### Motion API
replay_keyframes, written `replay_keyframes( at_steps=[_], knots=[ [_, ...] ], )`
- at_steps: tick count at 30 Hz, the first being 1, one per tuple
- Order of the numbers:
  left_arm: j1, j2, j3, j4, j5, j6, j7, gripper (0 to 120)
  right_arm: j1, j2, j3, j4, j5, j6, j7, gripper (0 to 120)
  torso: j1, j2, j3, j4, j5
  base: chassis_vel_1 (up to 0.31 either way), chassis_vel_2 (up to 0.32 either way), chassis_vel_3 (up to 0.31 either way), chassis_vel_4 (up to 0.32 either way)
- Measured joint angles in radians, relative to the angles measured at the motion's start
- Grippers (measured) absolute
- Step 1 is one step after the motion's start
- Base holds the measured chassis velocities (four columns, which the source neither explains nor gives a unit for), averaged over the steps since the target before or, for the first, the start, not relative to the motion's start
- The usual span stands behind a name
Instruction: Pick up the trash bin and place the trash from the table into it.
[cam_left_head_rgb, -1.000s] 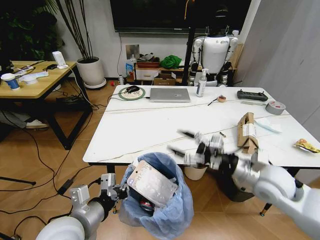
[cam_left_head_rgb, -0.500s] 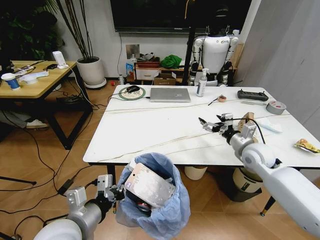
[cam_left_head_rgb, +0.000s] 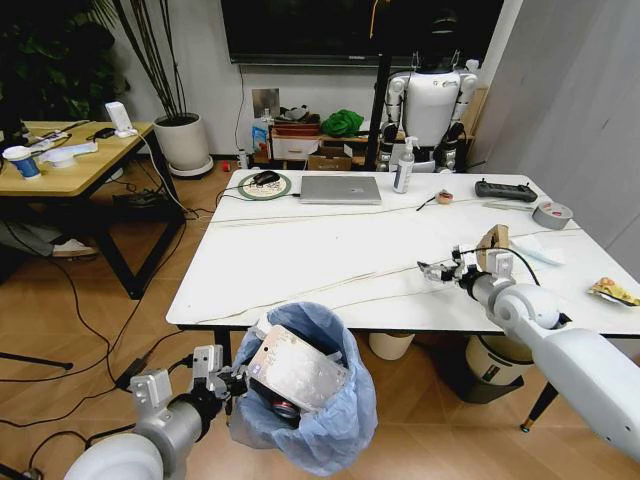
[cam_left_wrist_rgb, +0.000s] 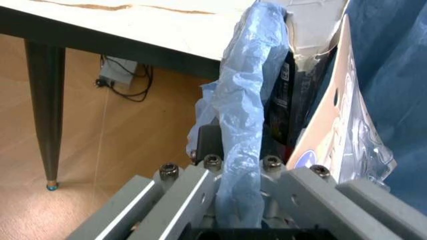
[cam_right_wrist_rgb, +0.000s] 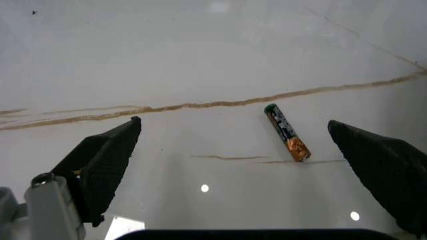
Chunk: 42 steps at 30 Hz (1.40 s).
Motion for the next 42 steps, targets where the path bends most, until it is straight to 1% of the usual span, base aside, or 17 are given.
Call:
replay_keyframes(
  at_steps=[11,12,14,16,18,20,22,23,24,25,26,31,32,33,37,39,42],
  knots=[
    [-0.001,0.0,-0.001,0.003,-0.002,-0.001,-0.001,0,0.044,0.024,-0.008,-0.062,-0.002,0.008,-0.046,100,0.0,0.0,0.0,0.0003,0.0,0.0,0.0,0.0,0.0],
    [-0.001,0.0,-0.001,0.003,-0.003,-0.001,-0.001,0,0.046,0.027,-0.009,-0.068,-0.004,0.009,-0.051,98,0.0,0.0,0.0,0.0003,-0.0001,0.0,0.0,0.0,0.0],
    [-0.002,0.001,-0.002,0.003,-0.004,-0.001,-0.001,0,0.045,0.027,-0.012,-0.075,-0.01,0.011,-0.059,93,0.0,0.0,0.0,0.0003,0.0001,0.0,0.0,0.0,0.0],
    [-0.003,0.002,-0.004,0.003,-0.007,-0.001,-0.001,0,0.041,0.028,-0.012,-0.082,-0.019,0.014,-0.068,84,0.0,0.0,0.0,0.0001,0.0001,0.0,0.0,0.0,0.0],
    [-0.003,0.002,-0.004,0.003,-0.007,-0.001,-0.001,0,0.04,0.028,-0.013,-0.083,-0.02,0.014,-0.069,81,0.0,0.0,0.0,0.0001,0.0001,0.0,0.0,0.0,0.0],
    [-0.003,0.002,-0.004,0.003,-0.009,-0.001,-0.001,0,0.038,0.027,-0.013,-0.089,-0.022,0.014,-0.072,70,0.0,0.0,0.0,0.0002,0.0001,0.0,0.0,0.0,0.0],
    [-0.003,0.002,-0.004,0.002,-0.009,-0.001,-0.002,0,0.035,0.024,-0.012,-0.089,-0.024,0.014,-0.072,62,0.0,0.0,0.0,0.0002,0.0,0.0,0.0,0.0,0.0],
    [-0.003,0.002,-0.005,0.002,-0.009,-0.001,-0.002,0,0.034,0.023,-0.011,-0.089,-0.024,0.014,-0.072,61,0.0,0.0,0.0,0.0002,0.0,0.0,0.0,0.0,0.0],
    [-0.003,0.002,-0.005,0.002,-0.009,-0.002,-0.002,0,0.033,0.022,-0.01,-0.089,-0.024,0.014,-0.072,55,0.0,0.0,0.0,0.0002,0.0,0.0,0.0,0.0,0.0],
    [-0.003,0.002,-0.005,0.002,-0.009,-0.002,-0.002,0,0.033,0.022,-0.01,-0.089,-0.024,0.014,-0.072,55,0.0,0.0,0.0,0.0002,0.0,0.0,0.0,0.0,0.0],
    [-0.002,0.001,-0.005,0.001,-0.009,-0.002,-0.002,0,0.032,0.021,-0.01,-0.089,-0.024,0.014,-0.072,52,0.0,0.0,0.0,0.0002,-0.0001,0.0,0.0,0.0,0.0],
    [0.001,0.0,-0.006,-0.003,-0.008,-0.002,-0.003,0,0.027,0.017,-0.005,-0.089,-0.025,0.014,-0.072,29,0.0,0.0,0.0,0.0002,0.0,0.0,0.0,0.0,0.0],
    [0.002,0.0,-0.006,-0.004,-0.008,-0.002,-0.003,0,0.026,0.016,-0.004,-0.089,-0.025,0.014,-0.072,25,0.0,0.0,0.0,0.0002,0.0,0.0,0.0,0.0,0.0],
    [0.002,0.0,-0.006,-0.004,-0.008,-0.002,-0.003,0,0.026,0.016,-0.004,-0.089,-0.025,0.014,-0.072,25,0.0,0.0,0.0,0.0002,0.0,0.0,0.0,0.0,0.0],
    [0.001,-0.002,-0.008,-0.004,-0.007,-0.002,-0.003,0,0.018,0.011,-0.003,-0.084,-0.026,0.013,-0.072,6,0.0,0.0,0.0,0.0002,0.0,0.0,0.0,0.0,0.0],
    [0.001,-0.002,-0.007,-0.004,-0.007,-0.002,-0.004,0,0.012,0.009,-0.002,-0.082,-0.027,0.013,-0.073,1,0.0,0.0,0.0,0.0003,-0.0001,0.0,0.0,0.0,0.0],
    [0.001,-0.003,-0.007,-0.004,-0.007,-0.002,-0.004,0,0.003,0.008,0.001,-0.078,-0.026,0.014,-0.073,0,0.0,0.0,0.0,0.0003,-0.0003,0.0,0.0,0.0,0.0]
  ],
)
